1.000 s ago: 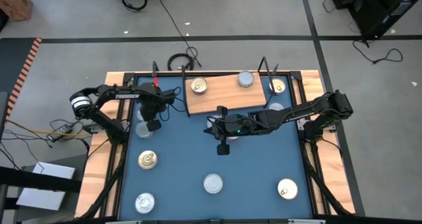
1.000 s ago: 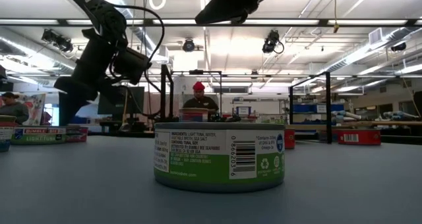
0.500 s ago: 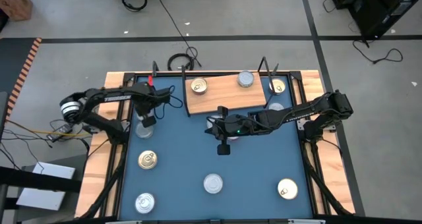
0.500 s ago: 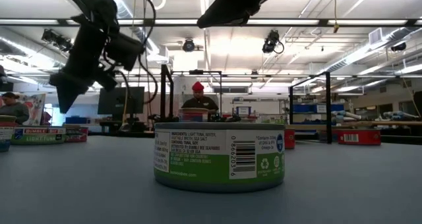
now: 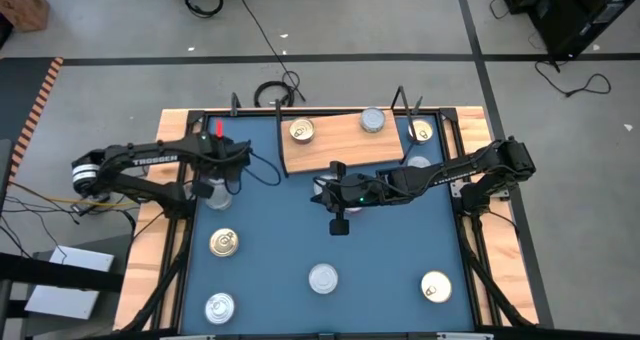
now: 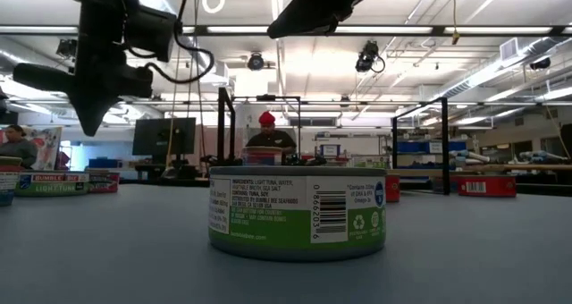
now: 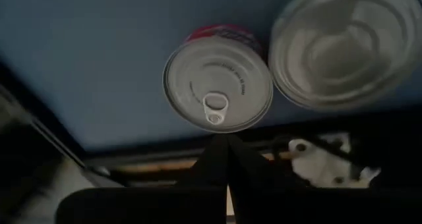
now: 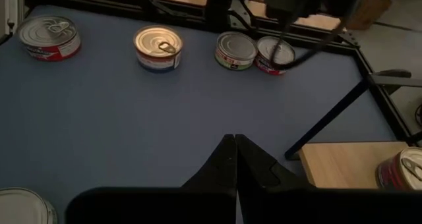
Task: Stack canned seafood by type on shelf
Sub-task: Put the red tuna can on the shelf
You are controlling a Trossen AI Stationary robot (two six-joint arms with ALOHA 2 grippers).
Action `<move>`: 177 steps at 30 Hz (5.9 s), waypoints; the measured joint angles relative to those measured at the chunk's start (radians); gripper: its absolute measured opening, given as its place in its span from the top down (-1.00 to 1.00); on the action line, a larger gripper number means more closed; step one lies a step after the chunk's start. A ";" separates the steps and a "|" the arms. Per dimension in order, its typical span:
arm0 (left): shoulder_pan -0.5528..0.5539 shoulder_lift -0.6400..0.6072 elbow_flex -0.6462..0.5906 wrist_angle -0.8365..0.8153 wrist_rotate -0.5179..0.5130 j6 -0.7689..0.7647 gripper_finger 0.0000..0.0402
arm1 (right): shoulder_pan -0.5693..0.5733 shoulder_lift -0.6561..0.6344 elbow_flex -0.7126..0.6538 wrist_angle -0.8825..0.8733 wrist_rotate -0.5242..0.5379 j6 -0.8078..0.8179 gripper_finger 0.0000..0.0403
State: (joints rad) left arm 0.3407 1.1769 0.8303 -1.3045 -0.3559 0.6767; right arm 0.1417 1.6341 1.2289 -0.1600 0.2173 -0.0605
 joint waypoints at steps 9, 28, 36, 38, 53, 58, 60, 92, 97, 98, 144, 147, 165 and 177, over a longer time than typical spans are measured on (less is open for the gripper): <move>-0.107 0.000 0.000 0.007 -0.080 0.316 0.98 | 0.000 0.000 0.000 0.000 -0.001 0.003 0.98; -0.146 0.001 -0.108 0.190 -0.080 0.497 0.97 | 0.006 0.000 0.000 0.000 -0.002 0.005 0.98; -0.083 0.000 -0.203 0.258 -0.078 0.472 0.97 | 0.006 0.000 0.000 0.000 -0.002 0.005 0.98; -0.071 0.000 -0.221 0.286 -0.068 0.472 0.97 | 0.006 0.000 0.000 0.000 -0.002 0.005 0.98; -0.090 0.000 -0.240 0.419 0.015 0.429 0.97 | -0.012 0.000 0.000 -0.012 -0.005 0.005 0.98; -0.135 0.000 -0.240 0.423 0.029 0.383 0.97 | -0.071 -0.001 -0.054 -0.014 -0.004 0.032 0.98; -0.154 0.000 -0.240 0.423 0.032 0.360 0.97 | -0.100 -0.001 -0.079 -0.002 -0.004 0.052 0.98; -0.225 0.000 -0.173 0.359 0.048 0.273 0.97 | -0.441 0.000 -0.341 0.062 -0.237 -0.077 0.98; -0.225 0.000 -0.172 0.359 0.040 0.274 0.97 | -0.444 0.035 -0.340 0.059 -0.240 -0.118 0.98; -0.225 0.000 -0.172 0.359 0.036 0.274 0.97 | -0.444 0.053 -0.335 0.058 -0.239 -0.120 0.98; -0.152 0.000 -0.178 0.395 0.014 0.169 0.97 | -0.372 0.093 -0.210 0.050 -0.155 -0.135 0.98; -0.136 0.000 -0.181 0.423 0.014 0.184 0.98 | -0.349 0.092 -0.210 0.039 -0.155 -0.132 0.98; -0.039 0.000 -0.182 0.496 0.044 0.281 0.98 | -0.300 0.091 -0.210 0.053 -0.136 -0.134 0.98; -0.041 0.090 -0.182 0.535 0.062 0.288 0.98 | -0.248 0.091 -0.210 0.108 -0.125 -0.142 0.98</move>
State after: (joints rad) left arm 0.2996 1.2672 0.6487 -0.7699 -0.2943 0.9649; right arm -0.1065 1.7248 1.0191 -0.0517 0.0925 -0.2024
